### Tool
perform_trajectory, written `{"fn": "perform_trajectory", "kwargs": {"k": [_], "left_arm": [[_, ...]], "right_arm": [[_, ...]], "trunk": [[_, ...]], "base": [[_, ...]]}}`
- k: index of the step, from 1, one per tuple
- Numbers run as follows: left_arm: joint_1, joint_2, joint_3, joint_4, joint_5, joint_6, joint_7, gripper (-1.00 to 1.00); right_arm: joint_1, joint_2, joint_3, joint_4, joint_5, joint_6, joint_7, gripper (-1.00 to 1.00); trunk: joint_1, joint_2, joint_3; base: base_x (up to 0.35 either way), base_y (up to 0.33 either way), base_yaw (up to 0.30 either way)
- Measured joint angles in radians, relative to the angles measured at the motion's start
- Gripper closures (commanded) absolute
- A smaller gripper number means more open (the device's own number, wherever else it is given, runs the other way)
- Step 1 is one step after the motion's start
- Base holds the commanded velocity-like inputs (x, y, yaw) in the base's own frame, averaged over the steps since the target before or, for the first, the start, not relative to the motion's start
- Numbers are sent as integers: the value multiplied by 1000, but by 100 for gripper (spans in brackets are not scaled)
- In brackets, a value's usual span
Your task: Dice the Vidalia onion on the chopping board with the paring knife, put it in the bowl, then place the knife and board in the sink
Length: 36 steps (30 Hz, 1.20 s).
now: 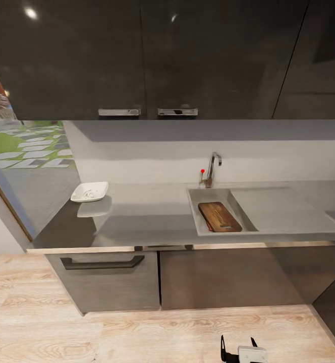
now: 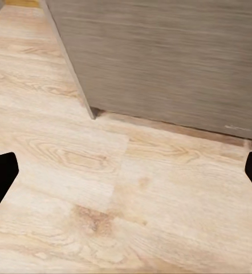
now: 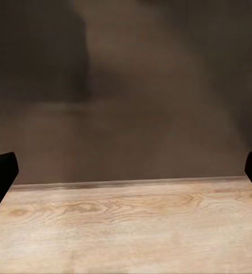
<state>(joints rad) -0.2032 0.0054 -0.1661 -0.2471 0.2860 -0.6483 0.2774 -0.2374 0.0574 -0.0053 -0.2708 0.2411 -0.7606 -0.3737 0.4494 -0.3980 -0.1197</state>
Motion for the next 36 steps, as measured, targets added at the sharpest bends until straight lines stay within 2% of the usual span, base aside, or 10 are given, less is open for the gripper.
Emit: {"fn": "perform_trajectory", "kwargs": {"k": [14,19,22,25,28,36], "left_arm": [[0,0,0,35,4,-6,0,-100],[0,-15,2,148,8,-5,-1,-100],[0,-17,3,253,9,-4,-1,-100],[1,-14,2,302,11,0,1,-100],[1,-9,1,319,12,2,4,-100],[1,-10,1,320,12,2,4,-100]], "right_arm": [[0,2,-1,4,-1,0,-2,-100],[0,3,-2,8,-2,6,-3,-100],[1,-1,-3,77,-2,7,-2,-100],[1,-10,-3,142,-1,7,-2,-100],[1,-3,-1,202,-2,8,-4,-100],[0,-9,-3,216,-1,8,-4,-100]], "trunk": [[0,0,0],[0,0,0],[0,0,0],[0,0,0],[0,0,0],[0,0,0]], "base": [[0,0,0],[0,0,0],[0,0,0],[0,0,0],[0,0,0],[0,0,0]]}}
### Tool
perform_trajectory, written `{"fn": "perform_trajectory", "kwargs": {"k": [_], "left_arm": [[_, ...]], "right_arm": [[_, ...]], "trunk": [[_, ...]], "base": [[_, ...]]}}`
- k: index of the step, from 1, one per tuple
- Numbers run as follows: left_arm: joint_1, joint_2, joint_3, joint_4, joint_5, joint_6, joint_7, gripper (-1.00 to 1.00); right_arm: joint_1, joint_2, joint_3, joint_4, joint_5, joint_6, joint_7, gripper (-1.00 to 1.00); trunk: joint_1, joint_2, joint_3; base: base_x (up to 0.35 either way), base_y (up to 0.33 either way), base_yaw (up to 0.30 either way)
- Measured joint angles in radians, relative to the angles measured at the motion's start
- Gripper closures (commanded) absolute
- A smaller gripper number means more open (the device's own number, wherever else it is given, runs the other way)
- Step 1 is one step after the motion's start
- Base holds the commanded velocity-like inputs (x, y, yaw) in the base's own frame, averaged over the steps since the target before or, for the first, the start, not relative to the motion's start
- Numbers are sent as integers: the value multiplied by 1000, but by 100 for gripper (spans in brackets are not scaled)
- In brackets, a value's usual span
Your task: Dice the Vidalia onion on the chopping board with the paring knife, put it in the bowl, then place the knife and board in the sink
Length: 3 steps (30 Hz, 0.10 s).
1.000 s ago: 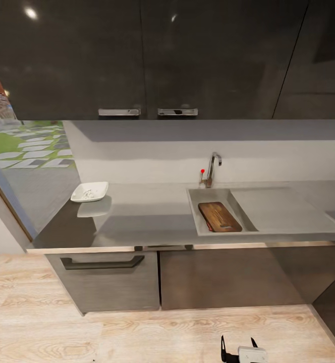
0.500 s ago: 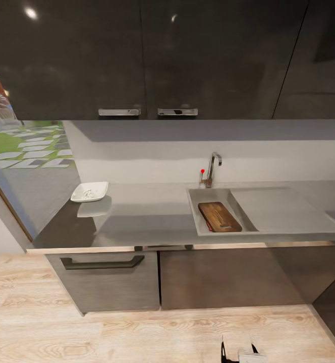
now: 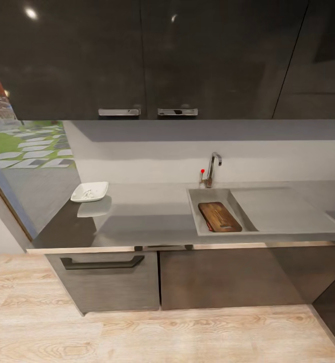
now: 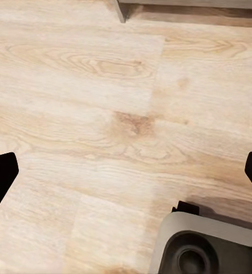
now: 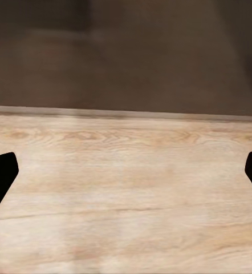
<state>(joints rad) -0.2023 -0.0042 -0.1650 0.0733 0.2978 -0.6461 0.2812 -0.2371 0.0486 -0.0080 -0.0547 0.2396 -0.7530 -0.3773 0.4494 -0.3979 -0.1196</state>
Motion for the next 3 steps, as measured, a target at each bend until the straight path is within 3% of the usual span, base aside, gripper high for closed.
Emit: {"fn": "perform_trajectory", "kwargs": {"k": [3], "left_arm": [[0,0,0,0,0,0,0,-100]], "right_arm": [[0,5,0,0,0,0,0,-100]], "trunk": [[0,0,0]], "base": [[0,0,0]]}}
